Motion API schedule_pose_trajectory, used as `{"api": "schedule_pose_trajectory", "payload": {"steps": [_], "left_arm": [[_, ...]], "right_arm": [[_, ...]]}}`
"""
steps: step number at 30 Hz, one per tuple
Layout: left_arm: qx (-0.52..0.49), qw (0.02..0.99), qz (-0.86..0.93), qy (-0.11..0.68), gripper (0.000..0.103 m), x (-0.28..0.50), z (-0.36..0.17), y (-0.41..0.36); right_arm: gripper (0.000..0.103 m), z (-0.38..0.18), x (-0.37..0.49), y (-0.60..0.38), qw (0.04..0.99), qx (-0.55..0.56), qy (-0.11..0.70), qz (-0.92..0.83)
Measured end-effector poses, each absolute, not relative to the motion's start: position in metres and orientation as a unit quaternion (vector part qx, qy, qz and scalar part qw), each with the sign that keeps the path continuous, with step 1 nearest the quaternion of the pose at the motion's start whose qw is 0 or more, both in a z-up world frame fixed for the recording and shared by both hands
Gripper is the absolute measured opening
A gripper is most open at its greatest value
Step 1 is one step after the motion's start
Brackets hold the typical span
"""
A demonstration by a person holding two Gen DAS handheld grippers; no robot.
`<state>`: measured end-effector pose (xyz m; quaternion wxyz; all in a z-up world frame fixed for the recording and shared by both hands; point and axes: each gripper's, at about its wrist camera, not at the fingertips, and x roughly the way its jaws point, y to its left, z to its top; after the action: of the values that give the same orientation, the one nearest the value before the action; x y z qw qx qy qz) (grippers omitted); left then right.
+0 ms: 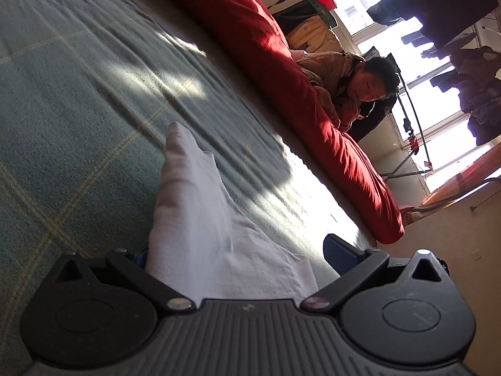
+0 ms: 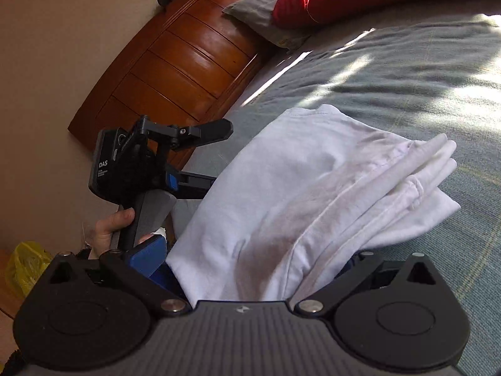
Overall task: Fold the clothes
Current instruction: 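Lift the left gripper away while the right gripper hovers over the folded shirt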
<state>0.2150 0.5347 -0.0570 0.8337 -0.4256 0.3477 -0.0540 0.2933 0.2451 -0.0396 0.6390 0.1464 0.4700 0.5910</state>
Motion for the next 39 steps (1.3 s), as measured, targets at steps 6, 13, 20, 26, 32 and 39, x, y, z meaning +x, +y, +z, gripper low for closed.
{"api": "schedule_pose_trajectory", "payload": {"steps": [6, 13, 20, 26, 32, 39], "left_arm": [[-0.429, 0.837, -0.036, 0.339, 0.102, 0.219, -0.066, 0.555], [-0.414, 0.846, 0.032, 0.335, 0.102, 0.21, -0.074, 0.571], [-0.349, 0.883, 0.004, 0.313, 0.102, 0.199, -0.038, 0.545], [-0.347, 0.874, -0.043, 0.336, 0.102, 0.22, -0.049, 0.52], [-0.376, 0.851, -0.024, 0.364, 0.102, 0.223, -0.09, 0.524], [-0.284, 0.884, -0.02, 0.37, 0.102, 0.226, -0.054, 0.504]], "right_arm": [[0.103, -0.051, 0.284, 0.264, 0.63, 0.145, 0.475, 0.597], [0.103, -0.073, 0.27, 0.263, 0.63, 0.117, 0.488, 0.593], [0.103, -0.091, 0.3, 0.226, 0.635, 0.205, 0.504, 0.549], [0.103, -0.101, 0.331, 0.224, 0.616, 0.292, 0.519, 0.516], [0.103, -0.078, 0.341, 0.209, 0.683, 0.255, 0.452, 0.514], [0.103, -0.055, 0.329, 0.2, 0.773, 0.138, 0.391, 0.48]]}}
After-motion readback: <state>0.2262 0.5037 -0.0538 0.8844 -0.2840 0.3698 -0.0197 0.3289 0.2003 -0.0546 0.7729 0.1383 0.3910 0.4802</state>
